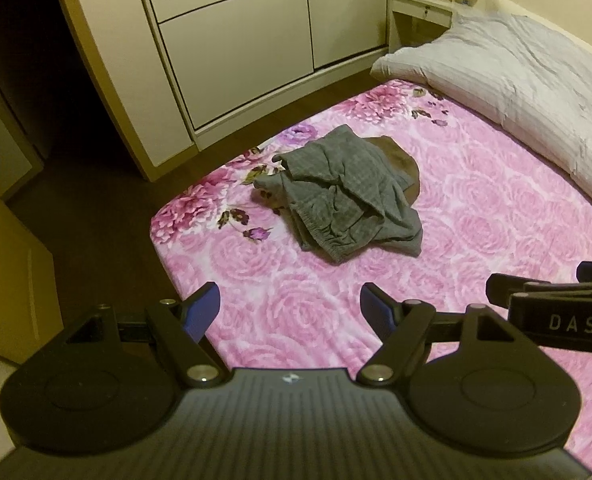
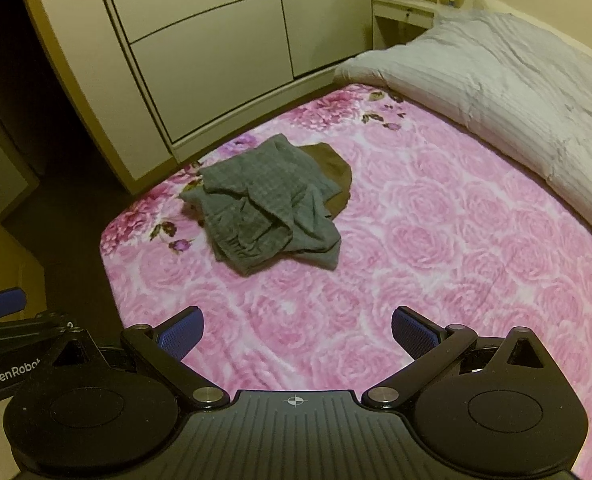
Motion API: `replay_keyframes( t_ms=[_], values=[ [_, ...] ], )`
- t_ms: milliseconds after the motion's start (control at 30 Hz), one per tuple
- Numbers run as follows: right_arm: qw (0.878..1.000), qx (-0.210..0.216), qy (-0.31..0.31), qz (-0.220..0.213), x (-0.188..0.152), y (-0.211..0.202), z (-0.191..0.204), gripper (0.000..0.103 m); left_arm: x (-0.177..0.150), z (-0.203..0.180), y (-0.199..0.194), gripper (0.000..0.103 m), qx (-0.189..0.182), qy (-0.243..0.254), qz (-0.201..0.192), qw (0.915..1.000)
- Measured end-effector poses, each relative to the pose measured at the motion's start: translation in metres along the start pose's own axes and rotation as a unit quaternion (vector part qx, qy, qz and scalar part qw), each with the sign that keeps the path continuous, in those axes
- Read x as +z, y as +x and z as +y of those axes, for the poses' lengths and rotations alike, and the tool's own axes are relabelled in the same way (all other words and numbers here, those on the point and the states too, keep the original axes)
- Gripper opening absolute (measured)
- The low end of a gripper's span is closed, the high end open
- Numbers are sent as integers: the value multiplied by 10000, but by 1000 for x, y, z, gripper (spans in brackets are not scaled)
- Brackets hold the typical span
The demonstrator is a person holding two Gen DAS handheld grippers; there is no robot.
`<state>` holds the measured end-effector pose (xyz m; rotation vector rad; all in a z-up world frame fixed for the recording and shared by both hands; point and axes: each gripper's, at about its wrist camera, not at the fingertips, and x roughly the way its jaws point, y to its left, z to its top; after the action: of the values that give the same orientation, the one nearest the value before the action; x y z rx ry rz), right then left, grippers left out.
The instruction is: Fold clothes
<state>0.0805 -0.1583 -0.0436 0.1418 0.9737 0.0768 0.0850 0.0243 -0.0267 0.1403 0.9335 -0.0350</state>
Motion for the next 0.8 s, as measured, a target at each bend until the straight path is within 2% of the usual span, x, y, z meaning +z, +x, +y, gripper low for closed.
replay_keyframes(
  t_ms=[800],
  values=[
    [9938, -187, 1027, 374, 57, 122, -3, 102, 87, 28, 141, 74, -115, 592, 558, 9966]
  ],
)
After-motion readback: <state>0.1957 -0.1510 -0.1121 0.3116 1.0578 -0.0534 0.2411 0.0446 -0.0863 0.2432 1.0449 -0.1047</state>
